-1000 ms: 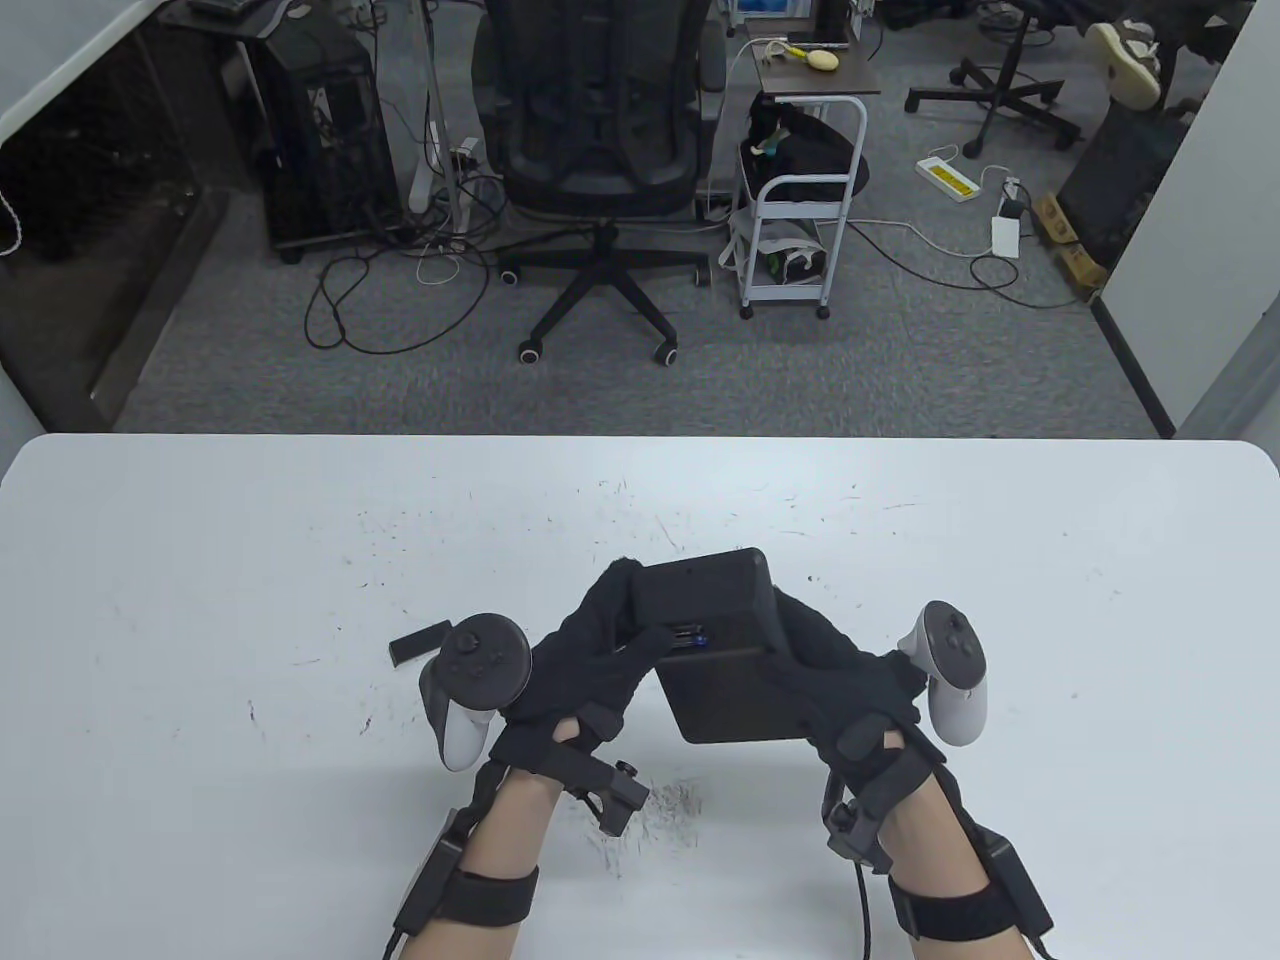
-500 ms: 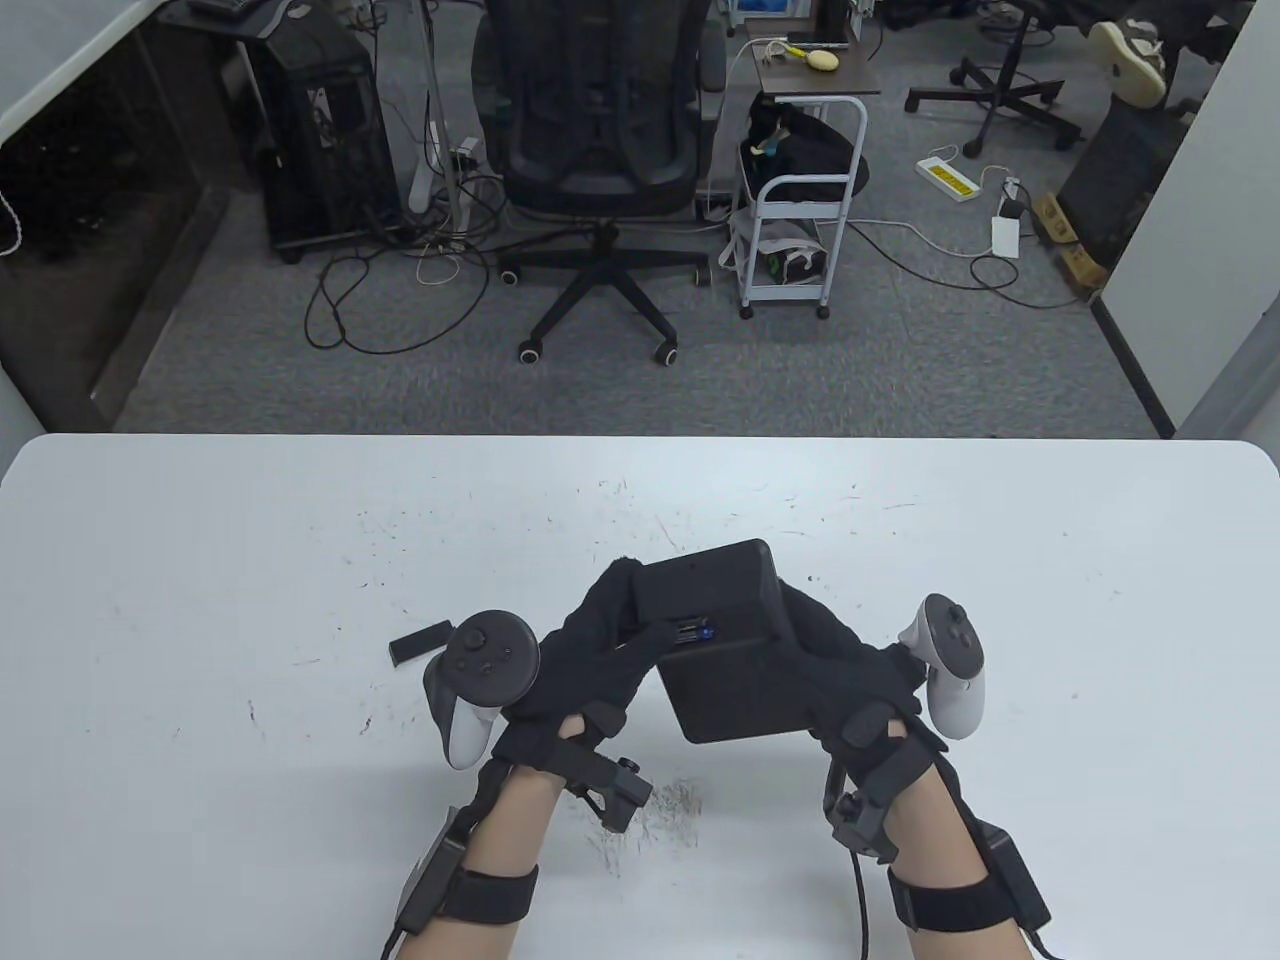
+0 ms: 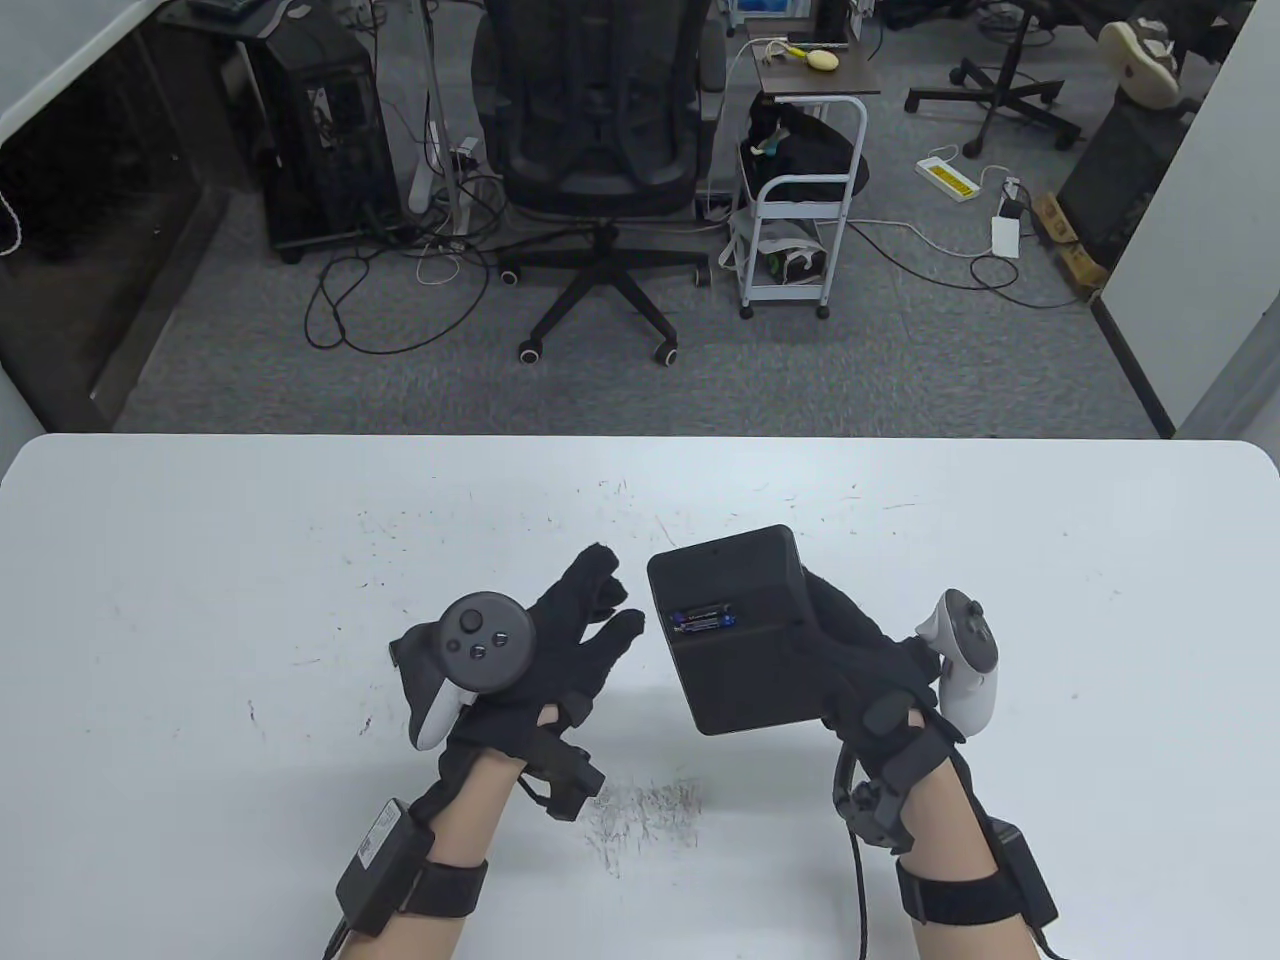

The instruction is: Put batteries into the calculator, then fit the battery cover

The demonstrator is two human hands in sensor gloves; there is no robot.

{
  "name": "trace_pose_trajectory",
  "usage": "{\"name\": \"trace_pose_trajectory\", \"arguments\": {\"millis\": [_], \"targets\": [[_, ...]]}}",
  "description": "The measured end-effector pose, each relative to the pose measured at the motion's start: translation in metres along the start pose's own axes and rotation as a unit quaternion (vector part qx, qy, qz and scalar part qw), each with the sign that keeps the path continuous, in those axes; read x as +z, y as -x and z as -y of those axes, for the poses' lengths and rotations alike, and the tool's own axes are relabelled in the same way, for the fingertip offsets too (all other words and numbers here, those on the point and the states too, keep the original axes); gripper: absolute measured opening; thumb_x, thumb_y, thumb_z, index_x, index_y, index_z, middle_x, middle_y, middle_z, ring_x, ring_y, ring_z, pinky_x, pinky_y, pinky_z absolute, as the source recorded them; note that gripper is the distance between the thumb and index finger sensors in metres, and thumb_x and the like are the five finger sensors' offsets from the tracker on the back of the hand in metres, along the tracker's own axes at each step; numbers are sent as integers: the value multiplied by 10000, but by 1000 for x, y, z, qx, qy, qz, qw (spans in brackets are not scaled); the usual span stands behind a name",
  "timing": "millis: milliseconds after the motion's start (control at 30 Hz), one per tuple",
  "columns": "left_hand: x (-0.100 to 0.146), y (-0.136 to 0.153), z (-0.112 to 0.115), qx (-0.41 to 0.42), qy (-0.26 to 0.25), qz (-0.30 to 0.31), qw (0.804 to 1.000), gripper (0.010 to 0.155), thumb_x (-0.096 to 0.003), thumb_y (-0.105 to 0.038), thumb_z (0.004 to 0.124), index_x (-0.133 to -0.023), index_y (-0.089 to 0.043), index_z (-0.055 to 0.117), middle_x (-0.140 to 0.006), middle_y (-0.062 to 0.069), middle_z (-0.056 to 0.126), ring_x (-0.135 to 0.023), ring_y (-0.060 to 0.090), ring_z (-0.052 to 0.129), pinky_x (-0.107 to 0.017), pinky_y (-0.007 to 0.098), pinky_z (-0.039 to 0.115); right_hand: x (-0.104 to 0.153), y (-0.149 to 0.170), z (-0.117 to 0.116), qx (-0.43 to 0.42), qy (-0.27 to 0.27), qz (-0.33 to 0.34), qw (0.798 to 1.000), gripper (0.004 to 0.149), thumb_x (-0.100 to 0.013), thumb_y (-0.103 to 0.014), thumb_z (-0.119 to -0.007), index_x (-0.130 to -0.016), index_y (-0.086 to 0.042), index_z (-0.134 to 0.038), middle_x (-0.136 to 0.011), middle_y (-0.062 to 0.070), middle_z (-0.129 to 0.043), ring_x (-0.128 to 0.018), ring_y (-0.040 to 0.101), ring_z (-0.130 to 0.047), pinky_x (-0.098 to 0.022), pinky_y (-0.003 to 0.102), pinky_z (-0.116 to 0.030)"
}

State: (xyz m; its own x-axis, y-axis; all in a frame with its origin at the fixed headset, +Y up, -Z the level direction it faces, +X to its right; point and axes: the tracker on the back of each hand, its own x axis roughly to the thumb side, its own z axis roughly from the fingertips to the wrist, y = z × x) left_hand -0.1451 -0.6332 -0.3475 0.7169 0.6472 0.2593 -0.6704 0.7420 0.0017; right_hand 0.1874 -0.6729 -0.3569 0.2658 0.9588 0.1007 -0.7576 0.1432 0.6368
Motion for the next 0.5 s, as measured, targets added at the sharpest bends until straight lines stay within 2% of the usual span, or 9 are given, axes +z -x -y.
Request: {"name": "trace_pose_trajectory", "arguments": {"millis": [167,300,500], "targets": [[-5,16,-16,-119,-3,-51,992,756,-520,-576,743,-1156,-216,549,-1139,63,750,-1018,323,813,-772,570,650,2,-2,3,-5,6,5,1000,613,-520,-325,-822,-1065,-208,-568,-1084,146,-664,-883,437,-826,-557,537,-796],[-14,41,-20,-170,51,-100,979,687,-525,-571,739,-1126,-261,618,-1170,78,704,-1062,353,748,-787,578,620,3,-3,5,-5,10,6,1000,612,-520,-326,-822,-1065,-208,-570,-1081,144,-670,-882,437,-828,-557,538,-797],[-29,87,-10,-292,86,-183,935,735,-515,-576,746,-1152,-260,557,-1202,74,642,-1100,366,679,-803,596,582,3,-3,5,-6,8,6,1000,614,-520,-325,-821,-1066,-205,-567,-1082,146,-668,-883,435,-827,-557,539,-796]]}}
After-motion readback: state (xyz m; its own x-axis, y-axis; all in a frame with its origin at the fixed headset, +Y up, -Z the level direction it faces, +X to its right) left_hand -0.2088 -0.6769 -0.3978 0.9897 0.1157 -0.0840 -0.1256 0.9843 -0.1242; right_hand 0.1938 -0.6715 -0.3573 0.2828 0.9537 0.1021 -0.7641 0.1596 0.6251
